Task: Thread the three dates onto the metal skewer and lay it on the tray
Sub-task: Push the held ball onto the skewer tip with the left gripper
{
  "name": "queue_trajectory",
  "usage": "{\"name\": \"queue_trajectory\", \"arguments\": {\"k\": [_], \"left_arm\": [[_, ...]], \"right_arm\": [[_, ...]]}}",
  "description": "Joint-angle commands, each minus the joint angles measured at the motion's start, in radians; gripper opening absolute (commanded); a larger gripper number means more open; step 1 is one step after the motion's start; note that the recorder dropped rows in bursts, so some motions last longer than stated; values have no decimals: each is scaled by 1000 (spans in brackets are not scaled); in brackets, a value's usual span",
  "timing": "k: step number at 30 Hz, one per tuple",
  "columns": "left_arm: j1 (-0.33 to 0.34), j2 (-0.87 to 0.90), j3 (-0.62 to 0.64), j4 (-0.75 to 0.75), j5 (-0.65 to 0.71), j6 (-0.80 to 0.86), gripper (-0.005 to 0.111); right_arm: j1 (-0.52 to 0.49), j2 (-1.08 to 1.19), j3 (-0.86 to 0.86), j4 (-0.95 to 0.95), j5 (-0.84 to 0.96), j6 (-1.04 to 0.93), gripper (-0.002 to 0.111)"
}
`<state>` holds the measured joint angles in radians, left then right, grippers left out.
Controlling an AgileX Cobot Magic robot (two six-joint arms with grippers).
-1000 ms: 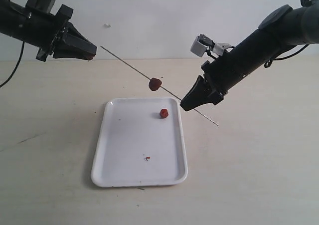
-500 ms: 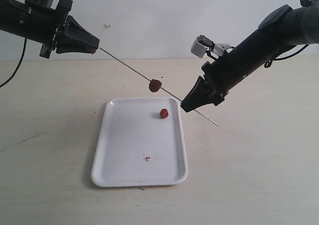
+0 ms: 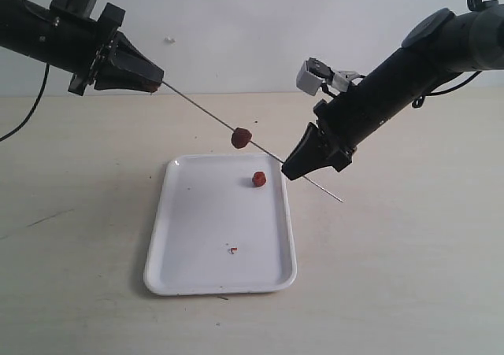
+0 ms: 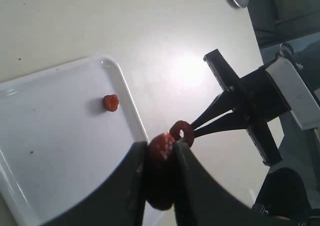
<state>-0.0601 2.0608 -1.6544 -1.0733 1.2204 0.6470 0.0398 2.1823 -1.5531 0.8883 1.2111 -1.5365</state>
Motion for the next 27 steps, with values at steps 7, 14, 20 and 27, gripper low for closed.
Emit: {"name": "queue_trajectory", "arguments": {"k": [7,14,20,27], "left_arm": [[-51,-12,2,5,1,4,18],[-89,-12,2,22,1,6,18],[-115,-12,2,26,1,4,18],[-142,-8,2,24,1,28,18]], "right_arm": [[7,-4,1,20,10,-33,0],[7,-4,1,68,10,-33,0],[7,-4,1,108,10,-33,0],[41,-4,1,115,10,-32,0]]}}
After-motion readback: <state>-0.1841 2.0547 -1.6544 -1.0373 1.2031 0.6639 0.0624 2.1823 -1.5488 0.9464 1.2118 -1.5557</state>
